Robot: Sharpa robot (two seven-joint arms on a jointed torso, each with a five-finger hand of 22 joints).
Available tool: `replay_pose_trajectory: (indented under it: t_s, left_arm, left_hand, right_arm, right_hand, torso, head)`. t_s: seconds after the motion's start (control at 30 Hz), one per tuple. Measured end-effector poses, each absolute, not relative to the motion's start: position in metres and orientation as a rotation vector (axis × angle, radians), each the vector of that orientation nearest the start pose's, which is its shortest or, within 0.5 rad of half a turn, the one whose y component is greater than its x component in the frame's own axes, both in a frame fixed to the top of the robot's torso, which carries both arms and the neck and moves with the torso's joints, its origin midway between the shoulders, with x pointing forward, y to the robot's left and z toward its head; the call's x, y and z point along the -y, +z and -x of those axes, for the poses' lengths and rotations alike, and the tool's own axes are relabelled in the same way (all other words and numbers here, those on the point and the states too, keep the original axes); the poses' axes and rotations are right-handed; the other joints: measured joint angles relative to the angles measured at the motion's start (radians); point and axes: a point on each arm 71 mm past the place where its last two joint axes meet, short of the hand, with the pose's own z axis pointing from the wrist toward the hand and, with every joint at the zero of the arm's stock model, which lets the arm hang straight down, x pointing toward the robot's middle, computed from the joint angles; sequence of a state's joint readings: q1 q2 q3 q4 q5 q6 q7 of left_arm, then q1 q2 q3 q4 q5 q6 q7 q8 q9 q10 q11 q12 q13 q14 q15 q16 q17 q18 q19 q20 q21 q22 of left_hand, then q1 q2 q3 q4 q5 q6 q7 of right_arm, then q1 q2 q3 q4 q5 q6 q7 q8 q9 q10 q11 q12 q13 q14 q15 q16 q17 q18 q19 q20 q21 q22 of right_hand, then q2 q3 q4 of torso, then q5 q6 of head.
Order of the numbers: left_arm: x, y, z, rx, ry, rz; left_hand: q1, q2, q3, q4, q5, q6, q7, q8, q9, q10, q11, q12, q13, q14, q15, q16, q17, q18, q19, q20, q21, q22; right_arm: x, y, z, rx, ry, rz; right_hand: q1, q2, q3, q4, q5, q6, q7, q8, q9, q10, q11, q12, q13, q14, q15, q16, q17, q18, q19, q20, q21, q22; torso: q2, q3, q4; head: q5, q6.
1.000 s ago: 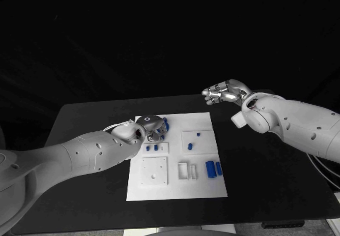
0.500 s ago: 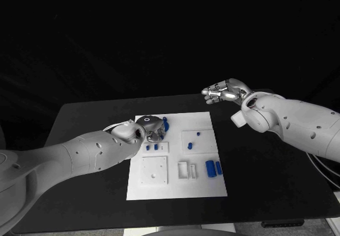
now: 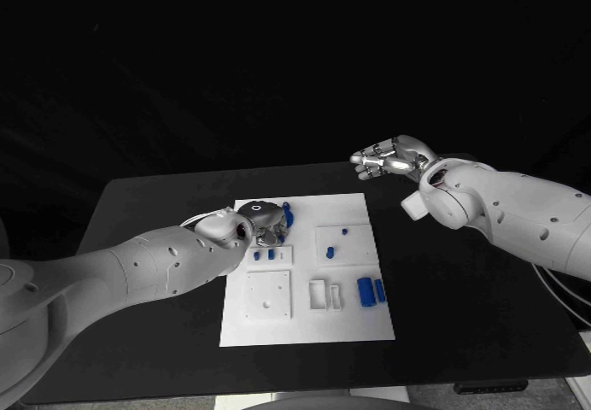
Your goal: Assemble the parts on the task board
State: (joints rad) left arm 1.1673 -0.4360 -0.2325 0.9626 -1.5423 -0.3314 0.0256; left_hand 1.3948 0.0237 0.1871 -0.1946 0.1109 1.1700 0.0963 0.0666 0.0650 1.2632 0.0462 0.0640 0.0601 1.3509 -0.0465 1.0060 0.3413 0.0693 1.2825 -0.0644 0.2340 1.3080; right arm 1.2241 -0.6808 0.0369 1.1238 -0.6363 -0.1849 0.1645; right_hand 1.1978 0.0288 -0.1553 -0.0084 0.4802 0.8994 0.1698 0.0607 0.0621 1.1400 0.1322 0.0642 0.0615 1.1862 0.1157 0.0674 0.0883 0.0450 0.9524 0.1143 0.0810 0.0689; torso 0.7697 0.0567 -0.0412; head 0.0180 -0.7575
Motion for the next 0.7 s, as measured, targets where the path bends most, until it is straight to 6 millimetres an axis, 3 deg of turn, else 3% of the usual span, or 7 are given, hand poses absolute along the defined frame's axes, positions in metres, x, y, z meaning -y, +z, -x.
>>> replay_pose_trajectory:
  t_s: [0.33, 0.7]
  left_arm:
    - [-0.148, -0.285, -0.536, -1.757, -0.508, -0.401]
    - [-0.159, -0.286, -0.535, -1.748, -0.556, -0.283]
  left_hand:
    - [-0.007, 0.021, 0.018, 0.001, -0.015, 0.057, -0.011, -0.008, -0.001, 0.050, -0.018, 0.000, -0.001, 0.014, -0.003, 0.008, 0.006, 0.000, 0.000, 0.000, 0.015, 0.000]
    - [-0.023, 0.017, 0.090, -0.004, -0.017, 0.075, -0.025, -0.005, 0.000, 0.082, -0.025, -0.004, -0.001, 0.032, -0.014, 0.020, 0.013, 0.000, 0.004, -0.004, 0.041, 0.000]
  right_arm:
    - [0.238, -0.172, -0.564, -1.633, 1.096, -0.595]
    - [0.238, -0.172, -0.564, -1.632, 1.096, -0.595]
  right_hand:
    - [0.000, 0.000, 0.000, 0.000, 0.000, 0.000, 0.000, 0.000, 0.000, 0.000, 0.000, 0.000, 0.000, 0.000, 0.000, 0.000, 0.000, 0.000, 0.000, 0.000, 0.000, 0.000]
    - [0.000, 0.000, 0.000, 0.000, 0.000, 0.000, 0.000, 0.000, 0.000, 0.000, 0.000, 0.000, 0.000, 0.000, 0.000, 0.000, 0.000, 0.000, 0.000, 0.000, 0.000, 0.000]
  torso:
    - [0.000, 0.0004, 0.0006]
    - [-0.001, -0.0002, 0.0005]
  head:
    - [0.000, 0.000]
    - [0.000, 0.003]
